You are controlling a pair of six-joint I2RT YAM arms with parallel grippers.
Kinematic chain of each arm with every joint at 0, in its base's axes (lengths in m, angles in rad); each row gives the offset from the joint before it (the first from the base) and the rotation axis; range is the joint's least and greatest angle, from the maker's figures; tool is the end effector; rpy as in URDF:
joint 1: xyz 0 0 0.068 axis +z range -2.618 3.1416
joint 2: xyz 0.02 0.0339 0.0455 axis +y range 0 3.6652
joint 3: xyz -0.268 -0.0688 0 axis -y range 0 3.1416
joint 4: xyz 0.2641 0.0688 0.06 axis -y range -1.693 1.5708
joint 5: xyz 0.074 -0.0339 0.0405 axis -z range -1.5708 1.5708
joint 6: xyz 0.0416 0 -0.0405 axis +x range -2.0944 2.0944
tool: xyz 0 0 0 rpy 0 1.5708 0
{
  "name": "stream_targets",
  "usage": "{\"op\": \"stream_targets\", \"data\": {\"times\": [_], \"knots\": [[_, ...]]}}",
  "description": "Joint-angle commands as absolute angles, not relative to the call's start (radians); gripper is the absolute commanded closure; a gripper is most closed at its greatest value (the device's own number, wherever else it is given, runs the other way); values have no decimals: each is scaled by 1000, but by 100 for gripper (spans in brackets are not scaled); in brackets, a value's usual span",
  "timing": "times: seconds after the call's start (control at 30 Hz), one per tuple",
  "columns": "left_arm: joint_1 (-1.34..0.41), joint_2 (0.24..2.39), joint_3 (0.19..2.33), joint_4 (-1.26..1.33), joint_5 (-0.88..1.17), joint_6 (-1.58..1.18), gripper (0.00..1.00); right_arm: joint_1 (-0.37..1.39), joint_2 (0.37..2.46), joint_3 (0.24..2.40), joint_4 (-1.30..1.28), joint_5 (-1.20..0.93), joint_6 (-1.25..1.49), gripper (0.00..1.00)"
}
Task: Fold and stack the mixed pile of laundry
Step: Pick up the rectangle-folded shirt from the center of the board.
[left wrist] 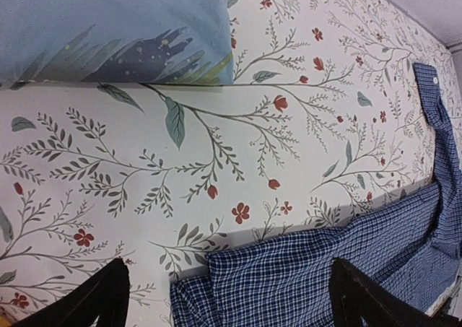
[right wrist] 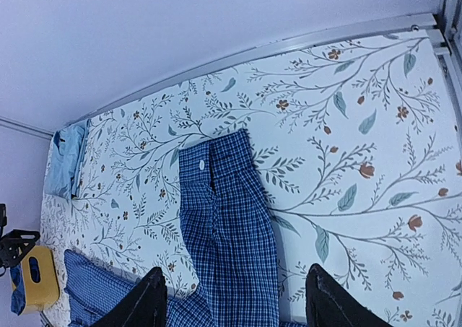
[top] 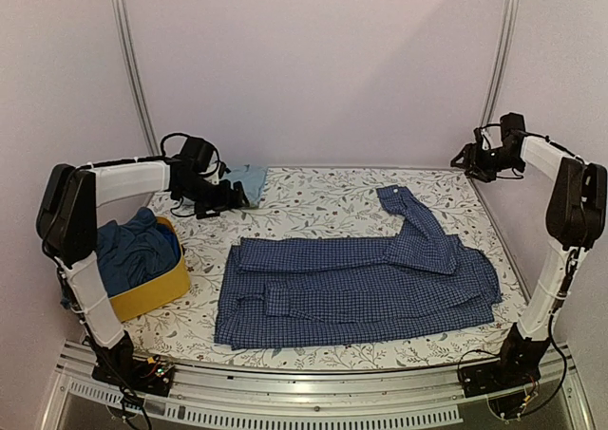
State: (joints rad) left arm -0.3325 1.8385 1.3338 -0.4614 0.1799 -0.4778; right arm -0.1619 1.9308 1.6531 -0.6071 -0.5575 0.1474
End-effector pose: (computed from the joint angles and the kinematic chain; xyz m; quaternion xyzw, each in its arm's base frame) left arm 0.3912 -0.1430 0.2022 -0.0423 0.9502 -0.1957 0.2387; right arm 0.4517 -0.0515 0.2650 0.0480 0.9088 0.2568 0.3252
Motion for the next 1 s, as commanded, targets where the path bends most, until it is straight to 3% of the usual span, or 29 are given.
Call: {"op": "stream_targets", "data": {"times": [0.0, 0.5, 0.77, 0.87, 0.97], "knots": [[-325, 1820, 1354, -467, 203, -475, 3, -83, 2059, 1766, -609, -511, 106, 36], [-333, 1822, 1365, -516, 180, -462, 0, 105, 2461, 2167, -691, -240, 11, 36], [-334, 1840, 1398, -549, 157, -445, 0, 149, 2570, 2209, -711, -121, -42, 37], [-332, 1845, 1406, -554, 150, -434, 0, 167, 2590, 2198, -719, -76, -57, 42], [-332, 1848, 1420, -559, 138, -423, 0, 188, 2601, 2181, -722, -37, -72, 56]]}}
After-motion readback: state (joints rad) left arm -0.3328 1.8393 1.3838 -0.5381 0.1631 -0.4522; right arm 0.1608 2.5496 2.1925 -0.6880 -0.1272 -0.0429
